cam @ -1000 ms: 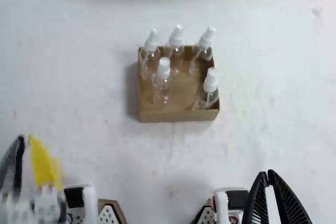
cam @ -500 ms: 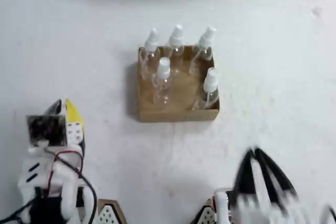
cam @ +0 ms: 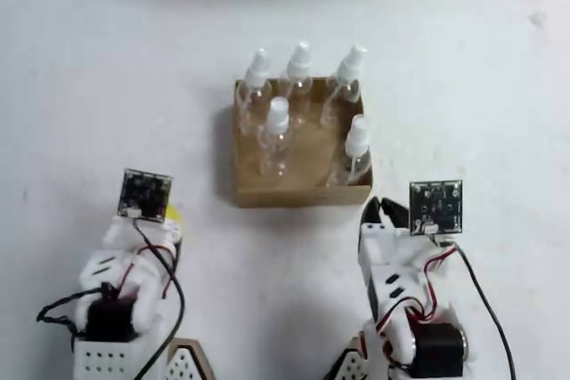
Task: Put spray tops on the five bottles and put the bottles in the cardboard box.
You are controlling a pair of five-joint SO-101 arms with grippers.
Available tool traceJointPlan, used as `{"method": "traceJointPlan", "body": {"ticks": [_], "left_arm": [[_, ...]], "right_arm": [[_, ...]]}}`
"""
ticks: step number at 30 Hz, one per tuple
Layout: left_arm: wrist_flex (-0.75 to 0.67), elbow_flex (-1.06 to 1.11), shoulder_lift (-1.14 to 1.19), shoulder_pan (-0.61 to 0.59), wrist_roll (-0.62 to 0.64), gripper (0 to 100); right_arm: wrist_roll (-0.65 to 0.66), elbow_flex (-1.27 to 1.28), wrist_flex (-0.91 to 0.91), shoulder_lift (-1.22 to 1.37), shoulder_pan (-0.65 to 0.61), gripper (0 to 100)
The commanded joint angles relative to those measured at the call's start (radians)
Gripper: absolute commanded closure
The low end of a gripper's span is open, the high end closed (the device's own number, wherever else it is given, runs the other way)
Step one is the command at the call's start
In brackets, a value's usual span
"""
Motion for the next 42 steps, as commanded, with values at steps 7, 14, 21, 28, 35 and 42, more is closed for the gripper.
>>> {"method": "traceJointPlan", "body": {"ticks": [7,14,21,28,35,42], "left_arm": [[-0.037,0.069,-0.010,0.016,-0.011,93],[-0.003,0.069,-0.010,0.016,-0.011,93],[0.144,0.069,-0.010,0.016,-0.011,93],[0.219,0.069,-0.010,0.016,-0.011,93],[0.219,0.069,-0.010,0.016,-0.011,93],[0.219,0.069,-0.010,-0.053,-0.011,93]], "right_arm": [[0.005,0.029,-0.027,-0.008,0.248,98.2],[0.005,0.170,-0.027,-0.008,0.282,98.1],[0.011,0.361,-0.031,-0.008,0.295,98.1],[0.012,0.410,-0.084,-0.007,0.292,98.1],[0.012,0.410,-0.012,-0.005,0.286,98.1],[0.012,0.410,0.016,-0.007,0.295,98.2]]}}
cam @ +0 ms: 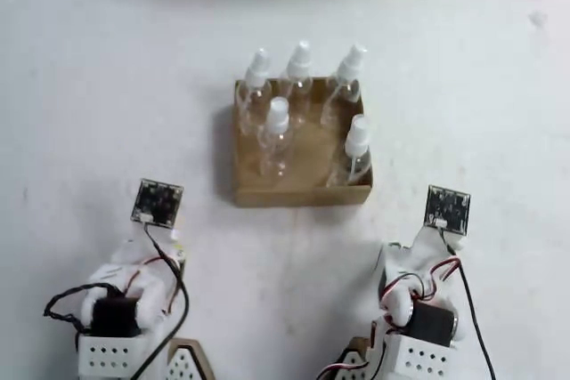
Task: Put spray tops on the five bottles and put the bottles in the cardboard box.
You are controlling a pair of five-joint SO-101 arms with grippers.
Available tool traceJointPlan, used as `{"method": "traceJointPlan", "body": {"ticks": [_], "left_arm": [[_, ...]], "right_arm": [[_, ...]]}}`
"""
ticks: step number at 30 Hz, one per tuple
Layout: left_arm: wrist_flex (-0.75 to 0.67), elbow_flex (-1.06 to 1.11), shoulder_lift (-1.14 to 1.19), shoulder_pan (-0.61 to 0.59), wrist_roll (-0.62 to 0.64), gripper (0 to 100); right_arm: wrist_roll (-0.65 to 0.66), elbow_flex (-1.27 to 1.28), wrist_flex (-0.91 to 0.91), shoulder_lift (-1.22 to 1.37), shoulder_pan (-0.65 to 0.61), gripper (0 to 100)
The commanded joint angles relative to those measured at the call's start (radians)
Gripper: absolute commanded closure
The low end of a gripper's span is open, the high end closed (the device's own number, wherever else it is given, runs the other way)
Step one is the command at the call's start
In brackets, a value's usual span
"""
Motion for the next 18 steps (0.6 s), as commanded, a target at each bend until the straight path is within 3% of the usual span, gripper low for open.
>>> {"method": "traceJointPlan", "body": {"ticks": [1,18], "left_arm": [[0.005,-0.003,-0.010,-0.045,-0.011,93],[0.005,-0.003,-0.010,-0.042,-0.011,93]], "right_arm": [[0.012,0.009,0.007,-0.007,0.013,98.2],[0.014,0.009,0.007,-0.005,0.004,98.2]]}}
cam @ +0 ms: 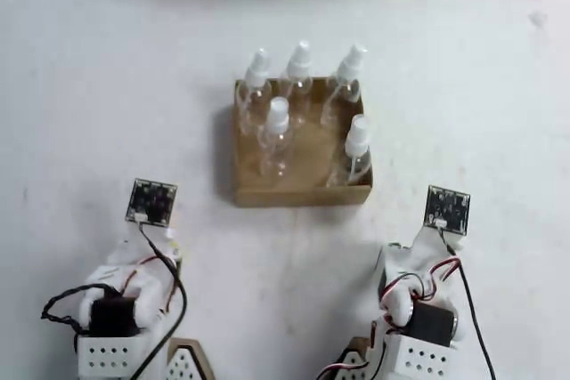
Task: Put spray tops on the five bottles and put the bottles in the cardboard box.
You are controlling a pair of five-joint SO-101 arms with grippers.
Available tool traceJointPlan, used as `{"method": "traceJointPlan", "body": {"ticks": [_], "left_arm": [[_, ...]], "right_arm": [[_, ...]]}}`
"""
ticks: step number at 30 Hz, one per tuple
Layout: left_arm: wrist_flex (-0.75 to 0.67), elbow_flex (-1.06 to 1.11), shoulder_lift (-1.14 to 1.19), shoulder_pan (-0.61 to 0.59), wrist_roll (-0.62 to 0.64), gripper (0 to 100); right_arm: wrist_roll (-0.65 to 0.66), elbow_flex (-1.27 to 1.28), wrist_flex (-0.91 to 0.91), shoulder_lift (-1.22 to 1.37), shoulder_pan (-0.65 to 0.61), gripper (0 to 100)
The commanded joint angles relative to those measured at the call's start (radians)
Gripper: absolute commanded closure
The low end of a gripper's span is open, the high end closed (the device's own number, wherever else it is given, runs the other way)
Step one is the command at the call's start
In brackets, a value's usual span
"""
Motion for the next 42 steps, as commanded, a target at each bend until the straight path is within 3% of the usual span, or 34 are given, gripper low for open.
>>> {"method": "traceJointPlan", "body": {"ticks": [1,7,16,42], "left_arm": [[0.005,-0.003,-0.010,-0.010,-0.011,93],[0.005,-0.003,-0.010,-0.010,-0.011,93],[0.005,-0.003,-0.010,-0.010,-0.011,93],[0.005,-0.003,-0.010,-0.007,-0.011,93]], "right_arm": [[0.015,0.009,0.007,-0.005,0.004,98.2],[0.239,0.009,0.007,-0.004,0.002,98.2],[0.089,0.009,0.008,-0.004,-0.070,98.2],[0.091,0.009,0.007,-0.004,-0.110,98.2]]}}
